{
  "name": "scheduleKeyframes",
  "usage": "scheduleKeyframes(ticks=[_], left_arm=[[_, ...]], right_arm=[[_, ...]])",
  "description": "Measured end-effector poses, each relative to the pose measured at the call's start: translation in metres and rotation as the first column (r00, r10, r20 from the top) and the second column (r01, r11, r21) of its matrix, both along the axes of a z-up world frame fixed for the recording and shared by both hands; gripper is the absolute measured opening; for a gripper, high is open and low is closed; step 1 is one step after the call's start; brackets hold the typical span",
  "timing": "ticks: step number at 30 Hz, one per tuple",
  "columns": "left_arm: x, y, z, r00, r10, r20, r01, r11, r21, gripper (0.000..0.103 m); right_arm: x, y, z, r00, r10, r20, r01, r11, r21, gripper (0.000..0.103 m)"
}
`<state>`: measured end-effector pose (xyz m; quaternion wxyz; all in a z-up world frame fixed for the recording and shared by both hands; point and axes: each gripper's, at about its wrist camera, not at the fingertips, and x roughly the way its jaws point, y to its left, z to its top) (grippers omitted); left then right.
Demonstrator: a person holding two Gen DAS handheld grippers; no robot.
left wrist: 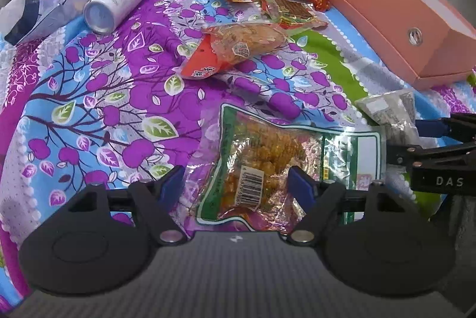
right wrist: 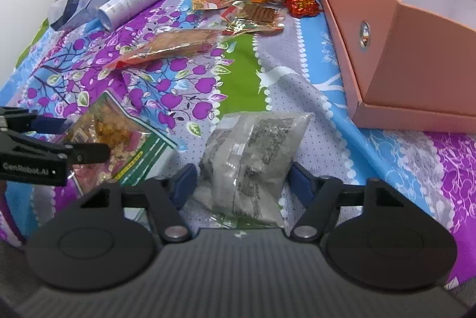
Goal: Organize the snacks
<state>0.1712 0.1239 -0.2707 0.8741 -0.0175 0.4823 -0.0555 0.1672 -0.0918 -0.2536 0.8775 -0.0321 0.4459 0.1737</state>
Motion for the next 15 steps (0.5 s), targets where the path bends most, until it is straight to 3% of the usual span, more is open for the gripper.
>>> scheduleKeyframes(ticks=[5,15], left_arm=[[-0.007,0.000,0.000,0.999,0.033,0.008,-0.033,0.999,-0.014,0.068],[-0.021,-0.006,0.009,0.994,0.109,0.021,-0.107,0.991,-0.075,0.040]], right_arm=[[0.001,0.003,0.003,1.000,0.031,0.000,-0.031,0.999,-0.012,0.061],[-0.004,0.000,0.011,0.999,0.048,-0.012,-0.048,0.999,0.006,0.057]])
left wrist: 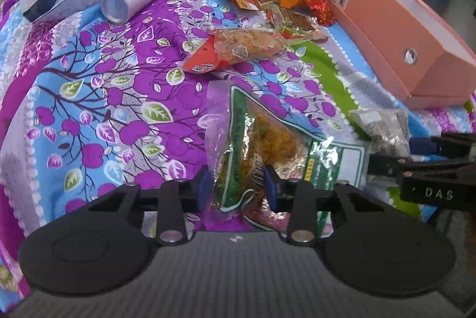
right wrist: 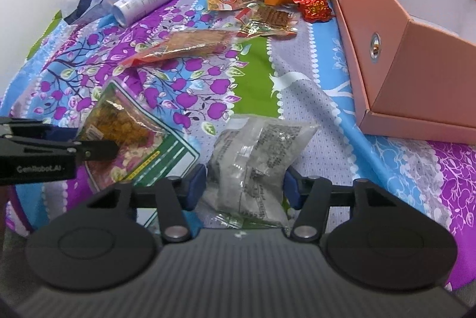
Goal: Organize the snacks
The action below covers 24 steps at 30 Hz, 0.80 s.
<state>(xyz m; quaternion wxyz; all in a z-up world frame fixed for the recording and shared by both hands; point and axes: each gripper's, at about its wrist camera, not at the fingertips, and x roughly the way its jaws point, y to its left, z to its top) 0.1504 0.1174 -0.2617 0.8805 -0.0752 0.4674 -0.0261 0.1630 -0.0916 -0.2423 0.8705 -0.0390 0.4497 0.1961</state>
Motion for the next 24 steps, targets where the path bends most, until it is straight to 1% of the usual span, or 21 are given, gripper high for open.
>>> scheduleKeyframes(ticks=[4,7,11,18,24], left_arm=[[-0.009,-0.004,0.004,0.999,0.047,-0.005,-0.047,0.999,-0.027,0.037],[-0.014,-0.006,0.008,0.997,0.074,-0.022,-0.075,0.997,-0.036,0.037],[-0.020,-0.008,0.019,0.995,0.097,-0.024,-0.098,0.994,-0.056,0.037],[-0.025,-0.010,0.040,0.985,0.168,-0.045,-0.171,0.983,-0.070,0.036],[-0.031,-0.012,0.066,0.979,0.203,-0.014,-0.203,0.974,-0.101,0.036]], right_arm=[[-0.008,-0.005,0.005,1.000,0.000,0.009,0.000,1.000,0.001,0.057],[-0.013,-0.009,0.008,1.000,-0.005,0.011,0.005,1.000,0.007,0.057],[-0.018,-0.014,0.015,1.000,-0.011,0.027,0.010,1.000,0.013,0.057],[-0.028,-0.025,0.037,0.997,-0.028,0.073,0.025,0.999,0.042,0.057],[-0.034,-0.030,0.063,0.992,-0.018,0.127,0.010,0.998,0.062,0.056]])
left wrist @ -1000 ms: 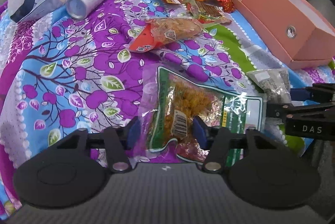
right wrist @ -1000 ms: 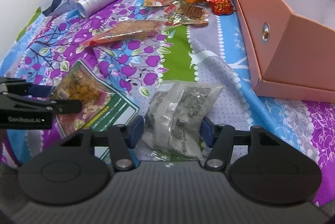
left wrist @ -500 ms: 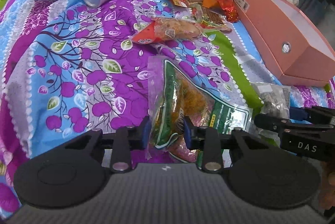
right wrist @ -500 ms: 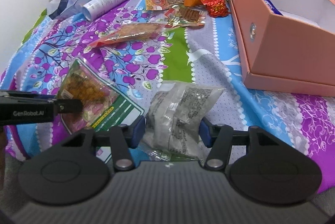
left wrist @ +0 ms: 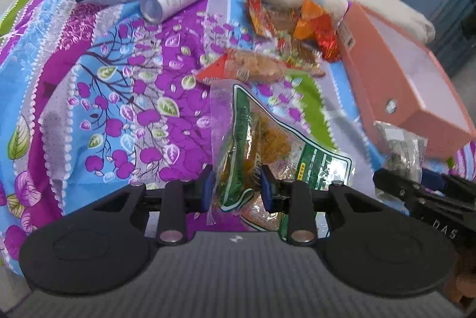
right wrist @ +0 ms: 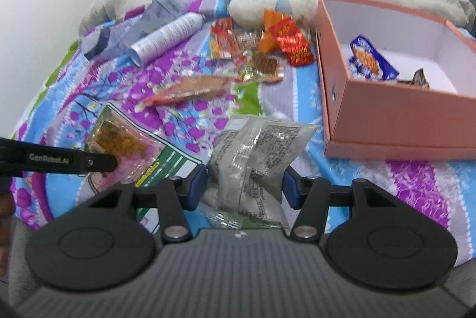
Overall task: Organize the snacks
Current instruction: 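Carry the green-labelled bag and clear bag over the pink box with both grippers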
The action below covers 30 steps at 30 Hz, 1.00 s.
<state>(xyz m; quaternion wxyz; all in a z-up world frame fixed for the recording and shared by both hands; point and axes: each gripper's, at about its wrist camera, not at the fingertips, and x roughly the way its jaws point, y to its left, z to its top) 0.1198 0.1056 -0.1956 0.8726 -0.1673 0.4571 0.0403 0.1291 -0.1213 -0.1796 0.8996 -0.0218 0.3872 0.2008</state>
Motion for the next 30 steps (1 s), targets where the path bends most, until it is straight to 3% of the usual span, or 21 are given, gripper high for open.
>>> scheduleKeyframes(ticks=[16,30], left_arm=[[-0.004,-0.027,0.101,0.981,0.004,0.196,0.000,1.000,-0.016,0.036],[0.015,-0.077,0.147,0.954,-0.097,0.285,0.109,0.994,-0.026,0.036]], right_arm=[[-0.013,-0.031,0.078,0.989,-0.036,0.143,0.025,0.997,0.079,0.056],[-0.017,-0.072,0.115,0.969,-0.120,0.217,0.098,0.989,0.107,0.056]])
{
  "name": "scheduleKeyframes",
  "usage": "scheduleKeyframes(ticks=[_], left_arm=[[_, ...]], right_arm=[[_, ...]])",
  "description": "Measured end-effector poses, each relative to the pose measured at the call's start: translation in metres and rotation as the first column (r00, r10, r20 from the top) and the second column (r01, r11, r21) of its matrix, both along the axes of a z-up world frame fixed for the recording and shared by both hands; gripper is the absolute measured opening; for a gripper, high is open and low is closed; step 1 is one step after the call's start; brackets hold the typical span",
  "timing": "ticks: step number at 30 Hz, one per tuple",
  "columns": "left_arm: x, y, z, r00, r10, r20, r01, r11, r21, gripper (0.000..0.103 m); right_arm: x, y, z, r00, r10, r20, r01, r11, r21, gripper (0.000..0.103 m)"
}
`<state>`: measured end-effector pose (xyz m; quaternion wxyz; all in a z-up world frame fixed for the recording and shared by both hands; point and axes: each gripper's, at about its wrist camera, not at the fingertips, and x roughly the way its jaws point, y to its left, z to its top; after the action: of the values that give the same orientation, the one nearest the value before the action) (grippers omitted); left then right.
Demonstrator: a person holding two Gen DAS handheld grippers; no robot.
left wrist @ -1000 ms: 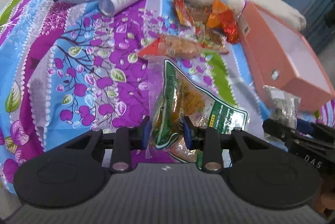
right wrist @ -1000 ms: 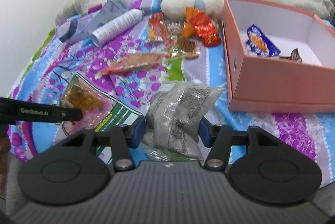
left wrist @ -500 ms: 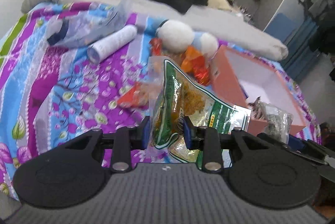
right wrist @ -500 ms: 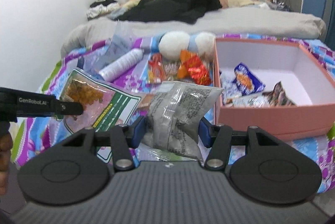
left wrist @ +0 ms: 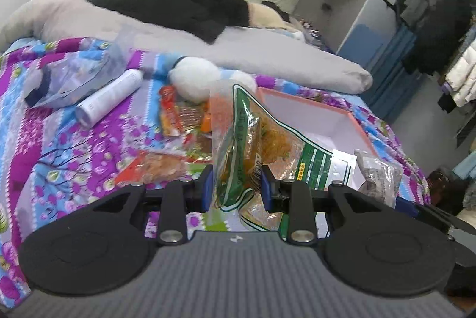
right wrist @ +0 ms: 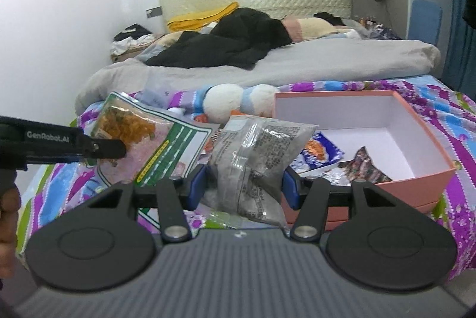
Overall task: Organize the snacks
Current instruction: 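Carry the green-labelled bag and clear bag over the pink box with both grippers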
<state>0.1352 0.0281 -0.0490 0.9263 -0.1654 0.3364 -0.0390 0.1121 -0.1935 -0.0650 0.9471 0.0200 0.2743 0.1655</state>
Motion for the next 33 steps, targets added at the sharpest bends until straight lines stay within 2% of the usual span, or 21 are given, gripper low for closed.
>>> scheduleKeyframes(ticks=[8,14,23,33], left_arm=[[0.035,-0.034,0.003,0.997,-0.071,-0.003,0.071,0.997,-0.012,0.036],[0.078,-0.064,-0.007,0.991,-0.129,-0.029,0.128,0.991,-0.029,0.036],[0.159,-0.107,-0.038,0.975,-0.205,-0.090,0.202,0.979,-0.036,0.036],[0.247,-0.135,-0.082,0.960,-0.236,-0.153,0.233,0.972,-0.037,0.036]], right_arm=[[0.015,-0.031,-0.002,0.997,-0.078,-0.012,0.078,0.997,0.003,0.056],[0.043,-0.053,-0.013,0.991,-0.120,-0.054,0.120,0.993,-0.001,0.056],[0.098,-0.085,-0.036,0.977,-0.178,-0.116,0.178,0.984,-0.009,0.056],[0.166,-0.116,-0.069,0.956,-0.235,-0.177,0.230,0.972,-0.044,0.056]])
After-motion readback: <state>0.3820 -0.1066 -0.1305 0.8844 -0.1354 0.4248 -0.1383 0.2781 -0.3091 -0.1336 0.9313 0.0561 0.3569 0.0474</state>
